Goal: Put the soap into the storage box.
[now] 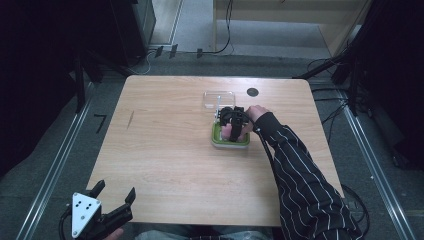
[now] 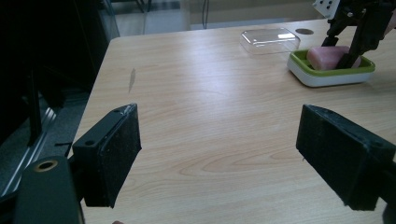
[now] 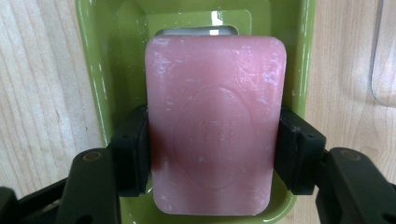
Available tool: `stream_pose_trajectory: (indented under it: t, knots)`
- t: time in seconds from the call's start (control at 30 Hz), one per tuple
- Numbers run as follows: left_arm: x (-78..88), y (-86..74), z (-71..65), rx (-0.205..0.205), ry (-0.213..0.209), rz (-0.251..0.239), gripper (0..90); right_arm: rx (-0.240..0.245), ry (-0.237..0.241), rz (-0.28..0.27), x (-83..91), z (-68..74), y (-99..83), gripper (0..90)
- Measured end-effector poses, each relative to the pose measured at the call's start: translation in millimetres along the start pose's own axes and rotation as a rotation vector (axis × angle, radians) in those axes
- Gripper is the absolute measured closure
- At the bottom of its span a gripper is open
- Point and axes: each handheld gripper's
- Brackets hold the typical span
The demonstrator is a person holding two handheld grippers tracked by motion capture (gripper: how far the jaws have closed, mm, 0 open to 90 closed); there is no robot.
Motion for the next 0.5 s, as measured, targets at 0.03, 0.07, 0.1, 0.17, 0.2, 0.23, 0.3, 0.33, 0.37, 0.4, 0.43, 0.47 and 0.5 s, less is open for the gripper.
stream_pose_trajectory:
  t: [0.03,0.07,0.1,0.17,0.2,0.23,0.3,0.33,0.37,0.4,0.43,0.47,0.5]
  knots:
    - [0.3,0.0,0.1,-0.002,0.000,0.002,14.3,0.001,0.001,-0.002,-0.3,-0.1,0.1,38.8]
    - [0.4,-0.1,0.0,-0.002,0.001,0.002,14.3,0.003,0.001,-0.005,-0.7,-0.3,0.2,38.8]
    - [0.6,-0.2,0.1,-0.002,0.002,0.001,14.3,0.000,0.005,-0.005,-1.4,-0.4,0.5,38.8]
    - [1.2,-0.3,0.3,-0.001,0.004,0.000,14.3,0.009,0.008,-0.001,-3.0,-0.8,1.3,38.7]
    - [1.5,-0.4,0.4,0.000,0.007,0.000,14.3,-0.001,0.010,0.002,-3.7,-0.4,1.9,38.7]
    - [1.7,-0.5,0.5,0.000,0.008,-0.001,14.3,-0.002,0.009,0.002,-4.5,-0.4,2.3,38.7]
    - [2.0,-0.6,0.4,-0.001,0.008,-0.001,14.3,0.000,0.002,0.000,-4.6,-0.8,2.8,38.7]
    - [2.3,-0.5,0.5,-0.002,0.008,0.002,14.3,0.000,0.004,0.001,-4.5,-1.0,3.0,38.7]
    - [2.2,-0.6,0.8,-0.002,0.006,0.000,14.3,0.000,0.003,-0.001,-4.6,-1.0,3.0,38.7]
    - [2.2,-0.6,0.8,-0.002,0.006,-0.001,14.3,0.000,0.002,0.000,-4.6,-0.9,3.0,38.7]
    - [2.2,-0.6,0.8,-0.001,0.007,-0.001,14.3,0.003,0.001,-0.002,-4.7,-1.2,3.0,38.7]
    - [2.2,-0.6,0.8,-0.001,0.006,-0.001,14.3,0.003,0.002,-0.003,-4.8,-1.2,2.9,38.6]
    - [2.2,-0.6,0.8,-0.002,0.005,0.001,14.3,-0.002,0.002,-0.001,-4.6,-0.9,2.9,38.5]
Point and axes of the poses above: each handheld gripper's, and its own axes: x roughly backward along the jaws, y roughly out of its top, z roughly to its left, and after that the axes turned 11 degrees about x, right-handed
